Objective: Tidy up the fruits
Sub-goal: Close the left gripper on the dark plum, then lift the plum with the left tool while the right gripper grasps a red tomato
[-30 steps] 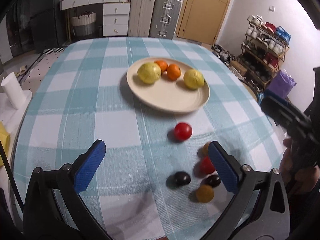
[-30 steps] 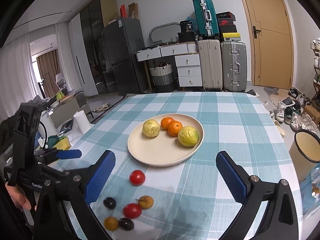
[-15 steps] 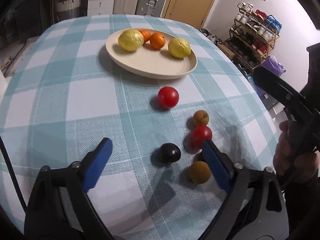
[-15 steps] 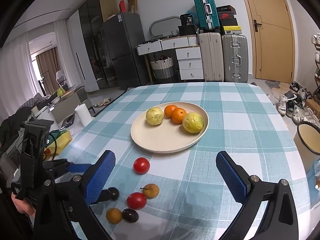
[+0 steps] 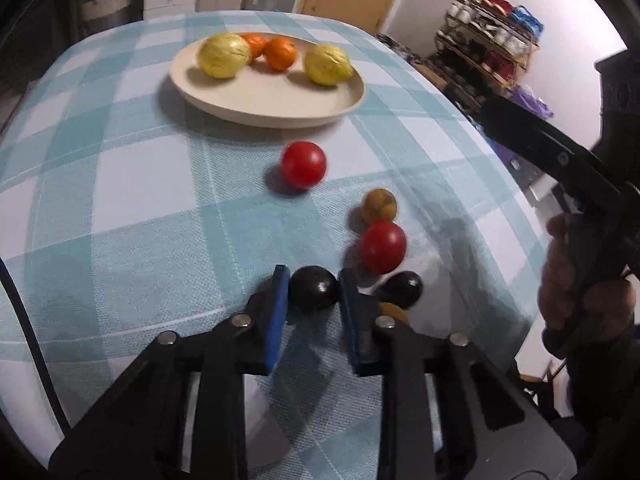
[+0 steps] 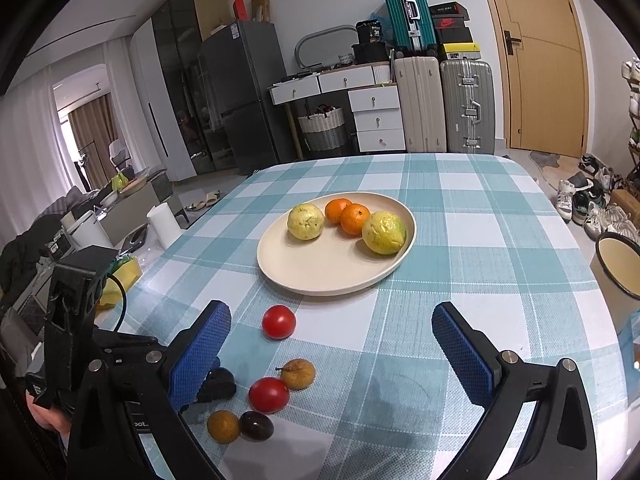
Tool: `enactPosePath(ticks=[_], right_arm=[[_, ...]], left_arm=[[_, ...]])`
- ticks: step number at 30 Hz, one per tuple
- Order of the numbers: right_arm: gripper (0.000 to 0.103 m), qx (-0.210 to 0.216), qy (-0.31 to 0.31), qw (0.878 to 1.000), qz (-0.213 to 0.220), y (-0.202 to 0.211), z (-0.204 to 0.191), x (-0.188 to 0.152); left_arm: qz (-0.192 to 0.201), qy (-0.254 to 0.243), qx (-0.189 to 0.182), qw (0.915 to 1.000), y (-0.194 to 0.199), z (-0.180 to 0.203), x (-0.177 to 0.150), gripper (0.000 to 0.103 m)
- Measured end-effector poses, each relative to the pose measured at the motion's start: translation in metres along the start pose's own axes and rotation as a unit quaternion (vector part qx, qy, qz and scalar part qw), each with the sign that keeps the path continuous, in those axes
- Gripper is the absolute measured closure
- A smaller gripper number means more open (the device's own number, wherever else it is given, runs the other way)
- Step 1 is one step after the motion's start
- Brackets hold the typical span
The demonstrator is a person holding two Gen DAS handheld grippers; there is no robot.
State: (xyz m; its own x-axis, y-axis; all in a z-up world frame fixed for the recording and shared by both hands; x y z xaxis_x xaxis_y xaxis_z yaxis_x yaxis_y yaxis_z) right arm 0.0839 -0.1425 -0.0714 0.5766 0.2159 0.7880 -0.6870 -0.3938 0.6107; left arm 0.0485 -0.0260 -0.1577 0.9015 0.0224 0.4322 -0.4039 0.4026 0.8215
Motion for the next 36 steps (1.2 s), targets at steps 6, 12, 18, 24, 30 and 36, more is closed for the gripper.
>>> enactPosePath(ticks=[6, 12, 18, 24, 30, 36], right_arm=[[0.0, 0.006, -0.001, 1.0, -0.001, 0.001, -0.002, -0.004], [0.0, 0.025, 0.0, 1.0, 0.0, 0.007, -0.008, -0.011], [0.0, 0.054, -0.01, 0.998, -0.018, 0.003, -0.018, -0.024], [0.0, 0.086, -0.029, 0.995, -0.052, -0.011, -0.034, -0.041], [0.001, 0.091, -0.027, 0.993, -0.072, -0.021, -0.046, -0.05], [0.003, 0.097, -0.028, 0.991, -0.088, -0.031, -0.051, -0.052]], left_arm=[[0.007, 0.007, 0.001, 0.9999, 0.001, -0.002, 0.002, 0.082], [0.031, 0.03, 0.005, 0.9991, 0.014, -0.015, 0.012, 0.082], [0.053, 0.049, 0.002, 0.9974, 0.03, -0.026, 0.022, 0.082], [0.063, 0.067, 0.001, 0.9958, 0.04, -0.037, 0.025, 0.082], [0.063, 0.082, 0.003, 0.9946, 0.039, -0.05, 0.023, 0.082], [0.066, 0.087, 0.0, 0.994, 0.041, -0.055, 0.022, 0.082]])
Point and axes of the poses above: each gripper's, at about its wrist camera, not at the fingertips, and y roughly against the way its jaws point, z to its right, x to its top, the point moved 7 cm from there along -y, roughly the way its jaws point, and after that the axes turned 13 degrees about y, right-handed, at the moved point
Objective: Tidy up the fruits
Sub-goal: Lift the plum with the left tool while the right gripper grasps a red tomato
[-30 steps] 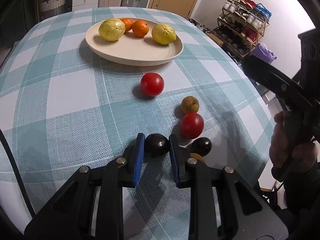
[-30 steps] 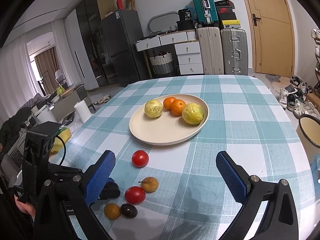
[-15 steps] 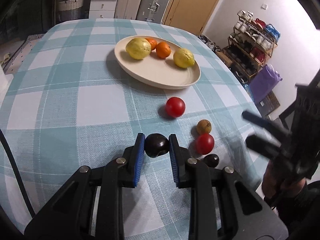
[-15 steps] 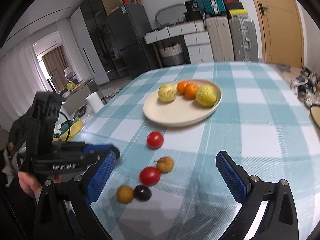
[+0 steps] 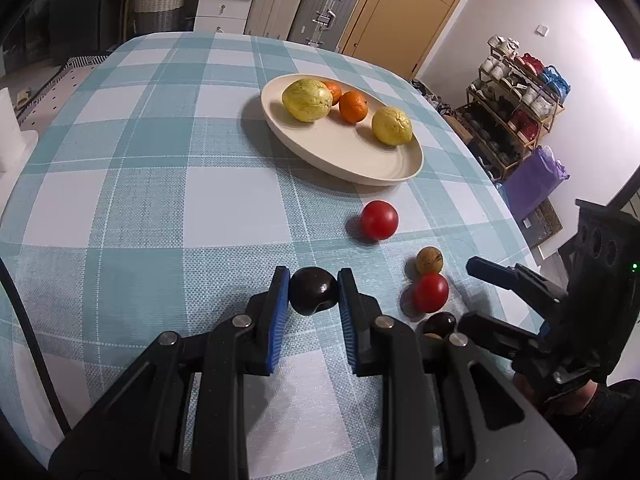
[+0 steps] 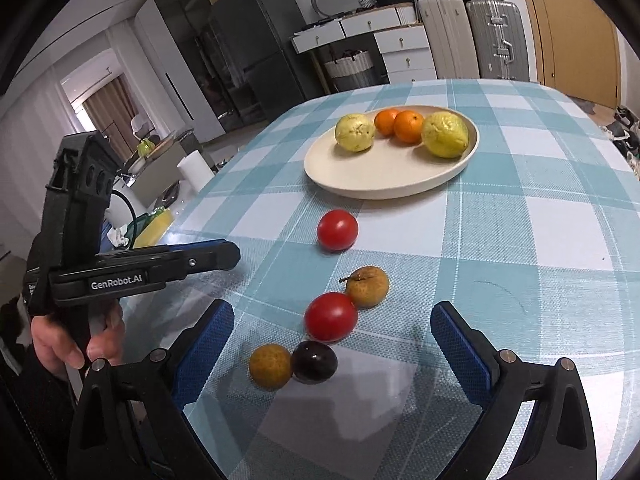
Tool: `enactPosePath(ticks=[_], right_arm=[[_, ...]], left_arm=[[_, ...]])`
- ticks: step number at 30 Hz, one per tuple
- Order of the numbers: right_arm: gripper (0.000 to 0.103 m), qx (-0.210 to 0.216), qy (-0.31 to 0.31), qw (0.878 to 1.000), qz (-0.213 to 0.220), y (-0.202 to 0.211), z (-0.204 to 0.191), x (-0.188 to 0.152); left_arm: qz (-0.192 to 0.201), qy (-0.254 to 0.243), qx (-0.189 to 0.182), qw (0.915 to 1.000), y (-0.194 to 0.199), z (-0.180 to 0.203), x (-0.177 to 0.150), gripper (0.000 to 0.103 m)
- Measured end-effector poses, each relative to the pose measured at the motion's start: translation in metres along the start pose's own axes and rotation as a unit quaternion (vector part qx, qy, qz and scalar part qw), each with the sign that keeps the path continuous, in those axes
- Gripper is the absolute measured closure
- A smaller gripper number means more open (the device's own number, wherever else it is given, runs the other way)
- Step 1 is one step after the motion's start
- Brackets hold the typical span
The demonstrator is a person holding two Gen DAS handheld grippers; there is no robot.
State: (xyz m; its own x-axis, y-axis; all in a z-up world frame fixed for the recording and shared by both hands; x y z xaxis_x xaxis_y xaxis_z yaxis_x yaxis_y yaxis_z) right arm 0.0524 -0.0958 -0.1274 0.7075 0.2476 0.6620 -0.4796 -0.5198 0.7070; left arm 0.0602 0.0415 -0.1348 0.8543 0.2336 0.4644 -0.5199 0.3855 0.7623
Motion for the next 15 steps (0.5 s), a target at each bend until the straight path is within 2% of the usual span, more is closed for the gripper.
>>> enactPosePath(ticks=[5, 7, 11, 14, 15], right_arm=[[0.01, 0.003, -0.003, 1.0, -0.008, -0.006, -0.001, 0.0], [0.019, -0.006, -0.001, 1.0, -0.012, -0.009, -0.001, -0.001], [0.029, -0.009, 0.005, 1.0, -0.023, -0.015, -0.005, -0.002], [0.049, -0.007, 0.01, 0.999, -0.033, -0.02, -0.008, -0.004], [0.06, -0.008, 0.014, 0.999, -0.037, -0.022, -0.009, -0.005]], left_arm=[[0.003, 0.005, -0.002, 1.0, 0.003, -0.004, 0.003, 0.082], [0.003, 0.008, -0.004, 1.0, 0.004, -0.007, 0.004, 0.082], [0.002, 0.011, -0.008, 0.9999, 0.004, -0.01, 0.004, 0.082], [0.002, 0.012, -0.009, 0.9999, 0.004, -0.012, 0.004, 0.082], [0.002, 0.014, -0.01, 0.9999, 0.004, -0.013, 0.004, 0.082]])
Point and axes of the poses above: each gripper's, at about its wrist camera, not at the fingertips, and y roughly against the way its jaws point, z to its right, x to its top, the point moved 7 cm from there along -y, roughly the way its jaws point, and after that the axes turned 13 degrees about y, right-handed, at the moved point
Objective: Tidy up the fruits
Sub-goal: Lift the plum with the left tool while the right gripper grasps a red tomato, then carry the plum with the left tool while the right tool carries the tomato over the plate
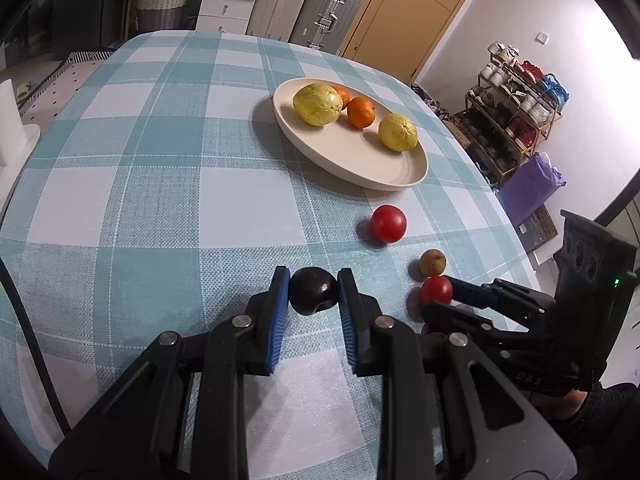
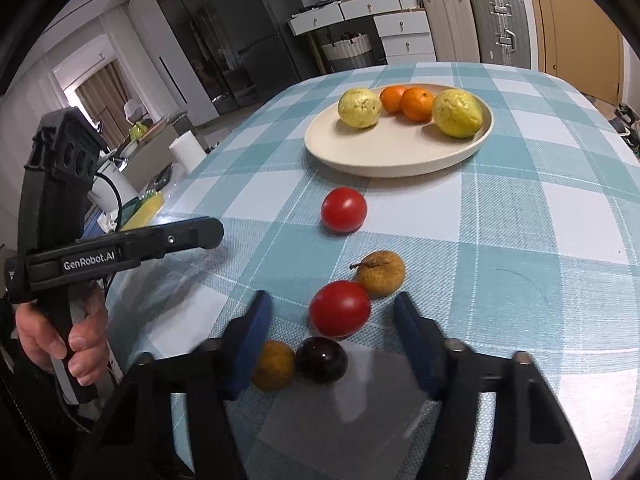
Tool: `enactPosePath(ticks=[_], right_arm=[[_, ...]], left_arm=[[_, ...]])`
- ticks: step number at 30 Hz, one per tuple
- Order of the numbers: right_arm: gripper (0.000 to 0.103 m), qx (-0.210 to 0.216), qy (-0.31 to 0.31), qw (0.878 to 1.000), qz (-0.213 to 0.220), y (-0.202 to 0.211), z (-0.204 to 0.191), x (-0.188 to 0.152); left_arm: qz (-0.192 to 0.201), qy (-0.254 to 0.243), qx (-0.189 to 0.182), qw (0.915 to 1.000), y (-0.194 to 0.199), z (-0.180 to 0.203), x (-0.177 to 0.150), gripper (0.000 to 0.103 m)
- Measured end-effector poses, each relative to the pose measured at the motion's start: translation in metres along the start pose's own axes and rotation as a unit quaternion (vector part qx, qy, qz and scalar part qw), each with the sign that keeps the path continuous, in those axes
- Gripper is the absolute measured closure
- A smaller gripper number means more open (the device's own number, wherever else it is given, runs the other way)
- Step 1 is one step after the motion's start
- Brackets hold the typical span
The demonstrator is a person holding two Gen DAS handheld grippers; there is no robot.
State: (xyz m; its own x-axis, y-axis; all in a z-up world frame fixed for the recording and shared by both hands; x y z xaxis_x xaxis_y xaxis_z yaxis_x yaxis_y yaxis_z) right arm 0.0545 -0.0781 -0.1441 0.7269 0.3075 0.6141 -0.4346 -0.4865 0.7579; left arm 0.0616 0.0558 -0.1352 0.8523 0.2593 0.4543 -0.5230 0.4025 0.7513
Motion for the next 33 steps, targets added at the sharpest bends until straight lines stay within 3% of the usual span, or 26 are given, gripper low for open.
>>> enactPosePath(ticks=[2, 3, 14, 22, 33], right_arm=[[0.065, -0.002, 0.005, 1.0, -0.001, -0.002, -0.002, 0.0], [0.073, 0.002, 0.003, 1.0, -0.002, -0.003, -0.002, -0.001], [0.073, 0.005, -0.004, 1.0, 0.022, 0.007, -0.002, 0.006], [0.073, 0.012, -0.001, 0.999, 0.049, 0.024, -0.002, 0.016], [0.073, 0.016, -0.001, 0.996, 0.091, 0.041, 0.016, 0.041]], left_arm=[[0.0, 0.001, 0.0, 1.0, 0.0, -0.002, 0.0, 0.082], [0.001, 0.002, 0.0, 1.0, 0.001, -0.003, 0.0, 0.082], [-0.004, 0.003, 0.0, 1.0, -0.001, -0.006, -0.002, 0.082], [0.03, -0.009, -0.004, 0.9995, 0.018, 0.004, 0.034, 0.082], [0.023, -0.028, -0.021, 0.9991, 0.0, 0.043, 0.069, 0.082]])
Point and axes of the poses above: each gripper's, at about its wrist camera, not at the fingertips, and y roughly against the way its jaws point, z to its right, x to its top, the point moved 7 cm from there along -y, roughly the way its jaws point, and after that the axes turned 13 degrees about y, right-handed, at the moved point
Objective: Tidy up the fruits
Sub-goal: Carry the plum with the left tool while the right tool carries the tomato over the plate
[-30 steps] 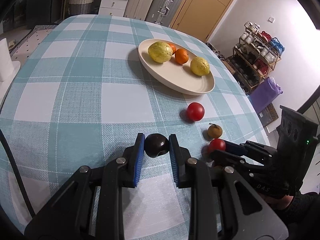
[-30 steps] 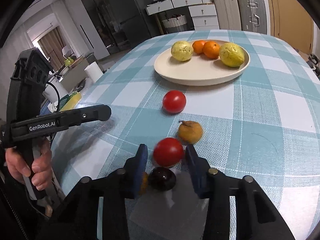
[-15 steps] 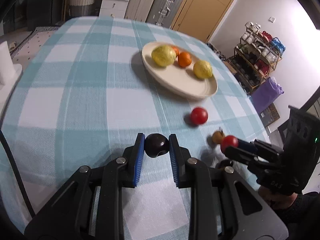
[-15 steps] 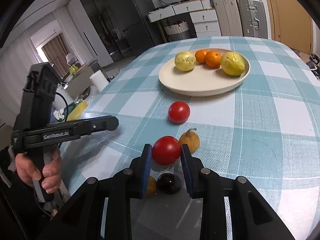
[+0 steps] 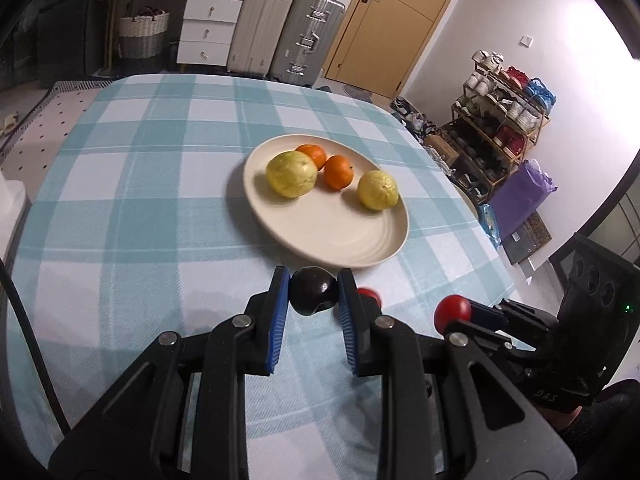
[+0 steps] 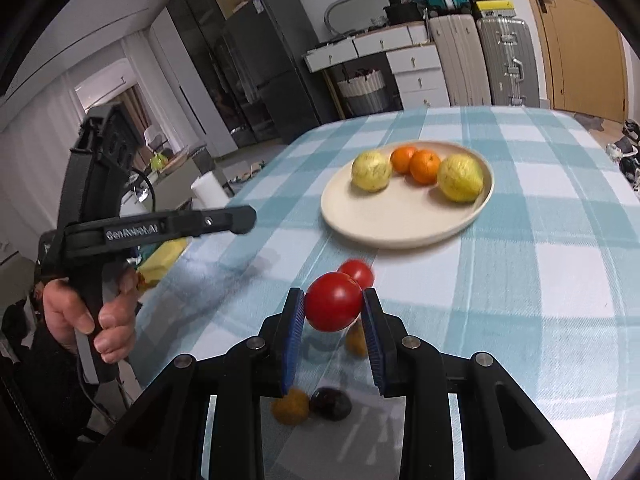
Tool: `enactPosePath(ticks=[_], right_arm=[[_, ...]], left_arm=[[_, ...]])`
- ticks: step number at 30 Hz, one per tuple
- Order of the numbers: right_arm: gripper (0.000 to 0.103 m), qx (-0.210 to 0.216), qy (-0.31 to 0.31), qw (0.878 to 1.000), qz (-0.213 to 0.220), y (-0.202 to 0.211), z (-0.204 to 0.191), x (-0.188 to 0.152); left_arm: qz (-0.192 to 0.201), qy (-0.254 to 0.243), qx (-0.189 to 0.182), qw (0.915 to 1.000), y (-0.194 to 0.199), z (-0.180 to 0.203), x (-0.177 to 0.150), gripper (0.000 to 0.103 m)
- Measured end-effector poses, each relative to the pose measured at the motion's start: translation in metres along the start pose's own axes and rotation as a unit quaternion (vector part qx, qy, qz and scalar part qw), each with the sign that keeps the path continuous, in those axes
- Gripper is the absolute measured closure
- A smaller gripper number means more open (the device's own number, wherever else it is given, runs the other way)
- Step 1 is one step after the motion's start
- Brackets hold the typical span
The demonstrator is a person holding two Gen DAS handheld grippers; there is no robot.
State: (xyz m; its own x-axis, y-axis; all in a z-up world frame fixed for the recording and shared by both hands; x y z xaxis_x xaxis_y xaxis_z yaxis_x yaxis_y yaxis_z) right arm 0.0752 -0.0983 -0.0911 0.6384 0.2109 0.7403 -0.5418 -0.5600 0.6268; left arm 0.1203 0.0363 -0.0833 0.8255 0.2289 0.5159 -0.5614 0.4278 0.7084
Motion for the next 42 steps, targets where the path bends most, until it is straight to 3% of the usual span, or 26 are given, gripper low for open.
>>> enactPosePath(ticks=[19, 28, 42], right_arm=[[0.073, -0.021, -0.001, 0.999, 0.028, -0.022, 0.07, 0.066], [0.073, -0.026, -0.015, 1.0, -0.003, -0.058, 0.094, 0.063], [0.073, -0.024, -0.011, 0.999, -0.024, -0.082, 0.098, 0.056]], left_arm=[[-0.016, 0.008, -0.024, 0.9995, -0.079, 0.047, 0.06, 0.082], [-0.033, 0.009, -0.027, 0.9991, -0.116, 0.056, 0.078, 0.082], [-0.06, 0.012, -0.024, 0.9979, -0.153, 0.058, 0.084, 0.082]])
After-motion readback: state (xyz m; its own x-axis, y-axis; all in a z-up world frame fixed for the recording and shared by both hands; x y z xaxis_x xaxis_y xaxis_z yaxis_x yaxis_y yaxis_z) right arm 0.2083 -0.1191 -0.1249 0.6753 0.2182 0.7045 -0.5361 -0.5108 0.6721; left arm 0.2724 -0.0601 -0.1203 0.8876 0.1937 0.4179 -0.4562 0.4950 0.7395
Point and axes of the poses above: each gripper's, at about its wrist camera, not at the fingertips, and y roughly against the way its jaws point, z to its right, x to its top, the point moved 7 cm from there along -y, roughly the way its jaws point, and after that the axes turned 13 degrees about y, right-handed, at the moved point
